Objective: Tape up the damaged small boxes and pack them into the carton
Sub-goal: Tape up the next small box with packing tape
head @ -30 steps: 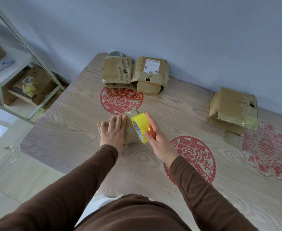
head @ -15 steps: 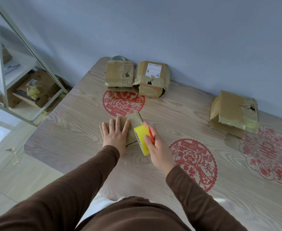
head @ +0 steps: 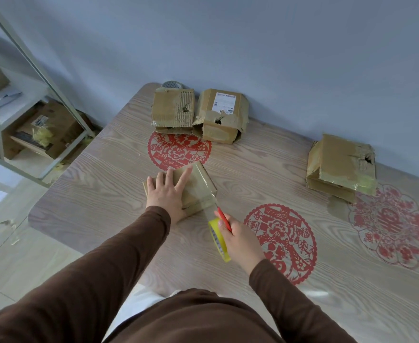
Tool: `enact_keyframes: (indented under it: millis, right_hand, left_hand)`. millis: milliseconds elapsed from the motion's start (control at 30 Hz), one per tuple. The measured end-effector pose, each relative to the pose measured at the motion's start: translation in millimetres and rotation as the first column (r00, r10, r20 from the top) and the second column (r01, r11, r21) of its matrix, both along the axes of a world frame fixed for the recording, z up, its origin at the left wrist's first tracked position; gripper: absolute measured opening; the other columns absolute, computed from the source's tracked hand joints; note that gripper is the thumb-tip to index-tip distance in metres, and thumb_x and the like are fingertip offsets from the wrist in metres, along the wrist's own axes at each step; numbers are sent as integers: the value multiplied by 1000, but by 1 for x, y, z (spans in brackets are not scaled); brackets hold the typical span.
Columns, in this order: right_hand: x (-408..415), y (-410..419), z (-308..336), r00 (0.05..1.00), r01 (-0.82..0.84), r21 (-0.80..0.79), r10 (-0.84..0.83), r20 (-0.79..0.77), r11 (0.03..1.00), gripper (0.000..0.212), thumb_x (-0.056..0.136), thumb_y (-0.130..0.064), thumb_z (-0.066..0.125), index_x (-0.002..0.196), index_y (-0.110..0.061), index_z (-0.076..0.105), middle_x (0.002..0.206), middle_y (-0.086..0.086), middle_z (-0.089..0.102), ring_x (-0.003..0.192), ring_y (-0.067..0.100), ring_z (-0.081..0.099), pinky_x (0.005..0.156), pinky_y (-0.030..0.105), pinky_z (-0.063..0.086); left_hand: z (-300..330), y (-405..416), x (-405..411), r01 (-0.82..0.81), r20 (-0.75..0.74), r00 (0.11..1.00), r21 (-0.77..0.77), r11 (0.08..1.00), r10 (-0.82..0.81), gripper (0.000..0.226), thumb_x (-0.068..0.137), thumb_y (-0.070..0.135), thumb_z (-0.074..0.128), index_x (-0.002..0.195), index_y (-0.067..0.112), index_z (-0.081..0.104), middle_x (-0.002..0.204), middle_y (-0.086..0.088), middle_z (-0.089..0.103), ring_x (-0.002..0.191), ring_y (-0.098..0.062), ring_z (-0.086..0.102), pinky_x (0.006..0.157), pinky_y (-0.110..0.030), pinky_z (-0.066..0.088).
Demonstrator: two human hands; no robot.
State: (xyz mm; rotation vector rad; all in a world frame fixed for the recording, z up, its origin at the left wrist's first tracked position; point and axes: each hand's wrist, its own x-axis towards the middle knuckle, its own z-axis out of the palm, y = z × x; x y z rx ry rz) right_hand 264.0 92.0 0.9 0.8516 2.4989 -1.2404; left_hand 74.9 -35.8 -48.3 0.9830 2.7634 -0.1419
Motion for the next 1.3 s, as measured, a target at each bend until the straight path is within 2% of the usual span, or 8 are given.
enact_keyframes:
  millis: [100, 300, 600, 867, 1067, 1133, 1200, 1300]
  right_hand:
    - [-3, 2, 14, 999, -7, 37, 9, -41, 999, 40, 107, -44, 36, 145, -38, 47, 86, -16, 65, 69, -2, 56, 58, 19, 44]
    - [-12, 6, 22, 992, 62, -166, -79, -97, 984, 43, 106, -45, 38, 148, -35, 48, 130, -10, 63, 115, 7, 58, 93, 25, 44]
    - [-7, -2, 24, 989, 101, -194, -120, -85, 976, 44, 107, -43, 37, 149, -33, 45, 130, -10, 62, 113, 6, 57, 92, 23, 42]
    - [-2, -38, -3, 955, 256, -528, -296, 10, 810, 41, 107, -28, 46, 148, -31, 46, 143, -11, 53, 129, 10, 52, 114, 35, 39]
    - [7, -39, -34, 936, 328, -554, -344, 78, 766, 46, 105, -26, 50, 150, -32, 44, 144, -8, 53, 127, 12, 54, 113, 41, 42]
    - [7, -37, -35, 936, 322, -547, -348, 60, 773, 42, 105, -22, 50, 146, -33, 49, 143, -9, 53, 127, 10, 53, 113, 38, 42]
    - [8, -38, -37, 941, 296, -563, -338, 32, 771, 40, 105, -19, 49, 140, -38, 52, 145, -12, 51, 132, 8, 49, 116, 38, 38]
    - [7, -41, -45, 931, 305, -596, -364, 22, 743, 40, 104, -21, 51, 132, -49, 53, 144, -15, 53, 133, 9, 51, 116, 45, 39]
  left_hand:
    - [18, 10, -17, 27, 207, 978, -15, 1000, -24, 111, 68, 70, 64, 150, 57, -10, 161, -11, 22, 143, -37, 29, 115, -57, 27]
    - [37, 20, -45, 68, 476, 879, -73, 995, -25, 115, 64, 60, 79, 147, 65, -1, 164, 6, 25, 137, -32, 44, 107, -48, 44]
    - [32, 19, -41, 177, 342, 930, -99, 979, -134, 107, 71, 68, 70, 146, 65, -5, 150, -1, 37, 127, -29, 49, 90, -44, 49]
    - [5, 15, -43, 323, -33, 944, -111, 940, -329, 126, 71, 68, 71, 148, 51, -27, 165, -17, -5, 151, -42, 3, 116, -67, 13]
    - [10, 20, -44, 315, 155, 945, -195, 929, -288, 156, 47, 85, 75, 144, 42, -40, 162, -6, -33, 151, -38, -21, 116, -72, -2]
    - [28, 18, -54, 211, 321, 927, -23, 977, -193, 143, 61, 64, 83, 152, 44, -25, 164, 0, -27, 151, -30, -22, 119, -68, 0]
    - [46, 6, -54, -71, 417, 907, 288, 955, -58, 105, 73, 42, 81, 158, 36, 19, 167, -4, 10, 153, -30, 11, 120, -63, 18]
    - [34, -18, -14, -428, 476, 862, 502, 752, 173, 23, 91, 32, 67, 108, 17, 66, 99, -7, 67, 86, -24, 62, 86, -49, 56]
